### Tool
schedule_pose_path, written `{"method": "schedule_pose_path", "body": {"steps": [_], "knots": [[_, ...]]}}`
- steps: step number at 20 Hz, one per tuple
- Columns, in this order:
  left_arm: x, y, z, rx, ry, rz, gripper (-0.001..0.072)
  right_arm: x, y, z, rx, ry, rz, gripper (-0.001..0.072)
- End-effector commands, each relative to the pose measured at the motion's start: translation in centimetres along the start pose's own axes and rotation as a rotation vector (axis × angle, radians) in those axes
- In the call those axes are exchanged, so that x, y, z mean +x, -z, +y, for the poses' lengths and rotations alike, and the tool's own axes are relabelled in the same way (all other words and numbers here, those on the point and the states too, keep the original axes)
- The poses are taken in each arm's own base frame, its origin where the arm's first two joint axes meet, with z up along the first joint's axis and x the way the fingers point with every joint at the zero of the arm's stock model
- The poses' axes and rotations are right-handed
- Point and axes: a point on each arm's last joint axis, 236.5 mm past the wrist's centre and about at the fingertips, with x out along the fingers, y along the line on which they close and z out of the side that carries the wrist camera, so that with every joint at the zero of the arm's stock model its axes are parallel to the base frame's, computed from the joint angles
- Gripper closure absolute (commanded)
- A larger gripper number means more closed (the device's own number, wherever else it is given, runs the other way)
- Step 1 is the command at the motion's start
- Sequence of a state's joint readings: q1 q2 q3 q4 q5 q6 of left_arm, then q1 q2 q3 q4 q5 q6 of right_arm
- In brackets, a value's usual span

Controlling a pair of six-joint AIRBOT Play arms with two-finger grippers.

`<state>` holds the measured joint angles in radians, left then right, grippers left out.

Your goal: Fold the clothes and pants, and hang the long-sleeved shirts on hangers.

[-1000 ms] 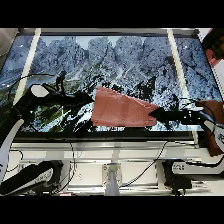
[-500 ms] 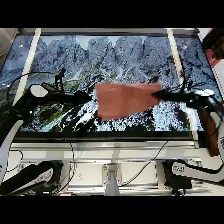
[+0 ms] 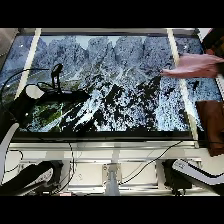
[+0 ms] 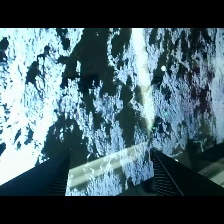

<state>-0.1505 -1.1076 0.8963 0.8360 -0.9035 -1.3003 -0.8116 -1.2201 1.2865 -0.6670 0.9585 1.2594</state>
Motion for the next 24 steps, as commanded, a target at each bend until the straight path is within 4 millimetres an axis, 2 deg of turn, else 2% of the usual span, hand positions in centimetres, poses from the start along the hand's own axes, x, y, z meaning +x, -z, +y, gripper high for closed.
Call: {"method": "schedule_pose_path", "body": {"steps": [1, 2, 4, 6, 8, 10, 11, 12, 13, 14, 17, 19, 20, 22, 24], "knots": [[-0.6, -0.6, 0.9, 0.000, -0.018, -0.022, 0.0166, -7.8, -2.9, -8.3, 0.110, 0.256, -0.081, 0.0693], [-0.8, -0.8, 1.3, -0.010, -0.024, -0.029, 0.0167, -9.8, -1.6, -11.1, 0.137, 0.350, -0.031, 0.0693], [-1.2, -1.2, 2.1, -0.027, -0.035, -0.042, 0.0166, -13.8, 2.6, -16.6, 0.211, 0.570, 0.116, 0.0693], [-1.5, -1.5, 2.7, -0.040, -0.044, -0.052, 0.0167, -18.8, 6.2, -21.1, 0.278, 0.808, 0.240, 0.0693], [-1.6, -1.7, 3.0, -0.046, -0.048, -0.058, 0.0167, -22.8, 7.8, -23.5, 0.367, 0.971, 0.265, 0.0693], [-1.6, -1.7, 3.0, -0.047, -0.048, -0.057, 0.0167, -24.1, 8.2, -24.2, 0.413, 1.002, 0.251, 0.0680], [-1.6, -1.7, 3.0, -0.047, -0.048, -0.057, 0.0166, -24.2, 8.3, -24.2, 0.419, 1.002, 0.254, 0.0522], [-1.6, -1.7, 3.0, -0.048, -0.048, -0.057, 0.0165, -24.2, 8.5, -24.1, 0.423, 1.000, 0.261, 0.0275], [-1.6, -1.7, 3.0, -0.048, -0.048, -0.056, 0.0165, -24.1, 8.6, -24.0, 0.425, 0.998, 0.269, 0.0070], [-1.6, -1.7, 3.0, -0.048, -0.048, -0.056, 0.0165, -24.2, 8.9, -23.9, 0.431, 0.996, 0.279, 0.0018], [-1.6, -1.7, 3.0, -0.048, -0.048, -0.056, 0.0165, -23.9, 8.9, -23.7, 0.435, 0.984, 0.281, 0.0019], [-1.6, -1.7, 3.0, -0.048, -0.048, -0.056, 0.0165, -22.5, 8.4, -22.9, 0.438, 0.915, 0.258, 0.0040], [-1.6, -1.7, 3.0, -0.048, -0.048, -0.056, 0.0166, -20.9, 7.8, -21.8, 0.414, 0.838, 0.250, 0.0148], [-1.6, -1.7, 3.0, -0.048, -0.048, -0.056, 0.0165, -16.2, 6.0, -18.1, 0.295, 0.646, 0.238, 0.0248], [-1.5, -1.6, 3.1, -0.048, -0.048, -0.056, 0.0165, -11.8, 5.5, -13.6, 0.101, 0.530, 0.285, 0.0470]]}}
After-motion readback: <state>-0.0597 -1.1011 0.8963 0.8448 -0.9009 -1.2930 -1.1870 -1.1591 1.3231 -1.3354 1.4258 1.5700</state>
